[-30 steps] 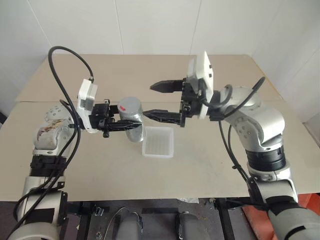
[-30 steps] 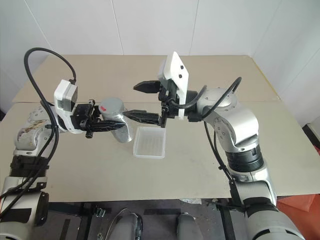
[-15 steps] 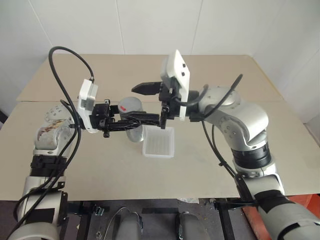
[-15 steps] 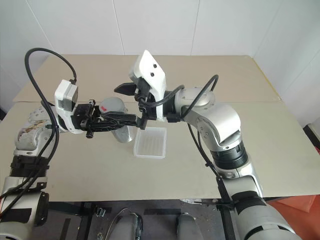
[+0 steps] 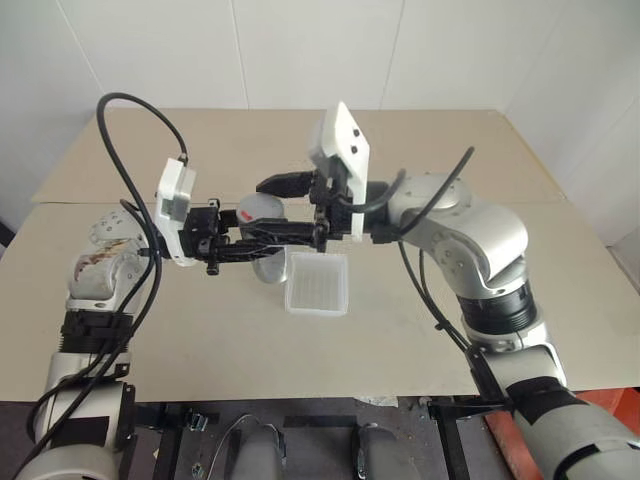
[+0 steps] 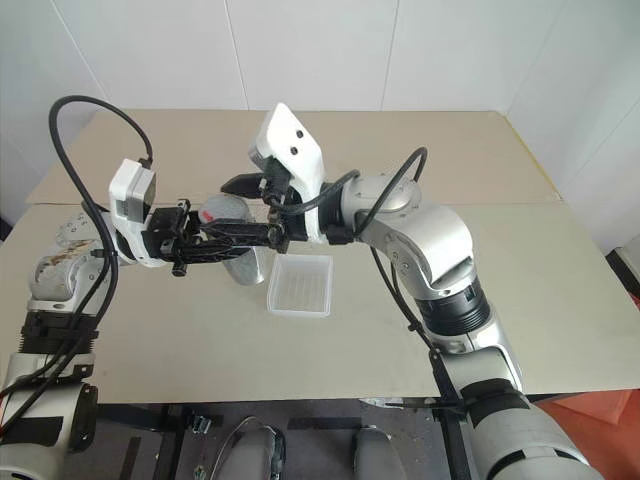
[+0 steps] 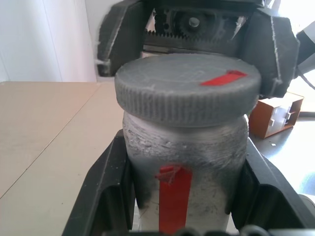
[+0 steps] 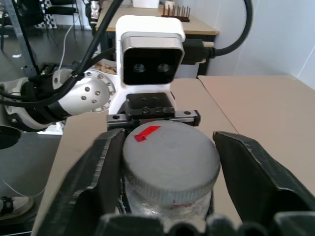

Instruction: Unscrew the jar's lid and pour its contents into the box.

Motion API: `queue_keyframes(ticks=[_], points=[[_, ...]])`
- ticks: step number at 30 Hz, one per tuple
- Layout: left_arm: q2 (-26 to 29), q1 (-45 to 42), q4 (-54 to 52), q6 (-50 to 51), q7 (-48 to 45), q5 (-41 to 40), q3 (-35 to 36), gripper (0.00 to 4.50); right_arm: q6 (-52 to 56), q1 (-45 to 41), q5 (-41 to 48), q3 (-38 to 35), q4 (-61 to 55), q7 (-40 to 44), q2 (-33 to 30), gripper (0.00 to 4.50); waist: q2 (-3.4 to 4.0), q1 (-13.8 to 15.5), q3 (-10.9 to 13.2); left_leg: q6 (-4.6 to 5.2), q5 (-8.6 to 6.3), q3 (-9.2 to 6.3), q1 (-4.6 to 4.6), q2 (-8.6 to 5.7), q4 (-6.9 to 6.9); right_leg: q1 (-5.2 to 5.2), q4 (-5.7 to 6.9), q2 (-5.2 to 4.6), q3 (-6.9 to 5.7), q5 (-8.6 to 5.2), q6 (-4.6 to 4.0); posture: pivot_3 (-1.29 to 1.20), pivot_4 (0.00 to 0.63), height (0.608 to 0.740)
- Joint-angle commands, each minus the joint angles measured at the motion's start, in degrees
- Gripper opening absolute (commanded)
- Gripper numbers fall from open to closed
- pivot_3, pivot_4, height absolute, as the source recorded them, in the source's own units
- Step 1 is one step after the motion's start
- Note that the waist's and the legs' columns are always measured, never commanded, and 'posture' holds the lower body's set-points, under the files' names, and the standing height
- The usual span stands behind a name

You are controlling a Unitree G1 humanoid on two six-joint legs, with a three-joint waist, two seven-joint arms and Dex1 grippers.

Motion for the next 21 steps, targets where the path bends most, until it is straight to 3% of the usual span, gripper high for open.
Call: queue_keyframes(ticks=[1,9,14,17,21], points=[[0.6,0.3,-2.2,-0.9,0.0,-0.2,1.2,2.03,0.3,-1.7,0.3,-0.5,-0.5,0.2,0.3,2.73,0.0,0.0,0.0,0.0,0.0,0.0,0.0,0.0,0.0,0.0,0.0,0.0,0.0,0.0,0.0,0.0,0.15,0.74],[0.6,1.2,-2.3,-1.4,0.1,-0.1,1.1,2.03,3.1,-4.1,3.7,-5.4,1.3,-0.3,0.8,2.73,0.0,0.0,0.0,0.0,0.0,0.0,0.0,0.0,0.0,0.0,0.0,0.0,0.0,0.0,0.0,0.0,0.15,0.74],[0.6,1.9,-2.1,-2.1,0.4,0.5,1.2,2.03,2.5,-5.0,3.6,-10.0,3.2,-0.8,-3.5,2.73,0.0,0.2,0.0,0.0,0.0,0.0,-0.01,0.0,-0.02,0.0,-0.02,-0.01,-0.01,0.0,0.0,0.0,0.15,0.74],[1.0,2.2,-2.1,-2.1,0.9,0.4,2.0,2.03,1.7,-2.1,1.9,-11.6,2.6,-1.8,-7.2,2.73,0.0,0.3,0.0,0.0,0.0,0.0,-0.01,-0.02,-0.02,0.03,-0.05,-0.04,-0.04,0.0,0.0,0.0,0.15,0.74],[0.9,2.3,-1.7,-2.4,3.0,0.6,3.2,2.03,-5.2,8.3,-4.3,-12.2,0.5,-4.0,-12.5,2.73,0.0,0.2,0.0,0.0,0.0,0.0,-0.02,-0.02,-0.02,0.03,-0.07,-0.04,-0.03,0.0,0.01,0.0,0.15,0.74]])
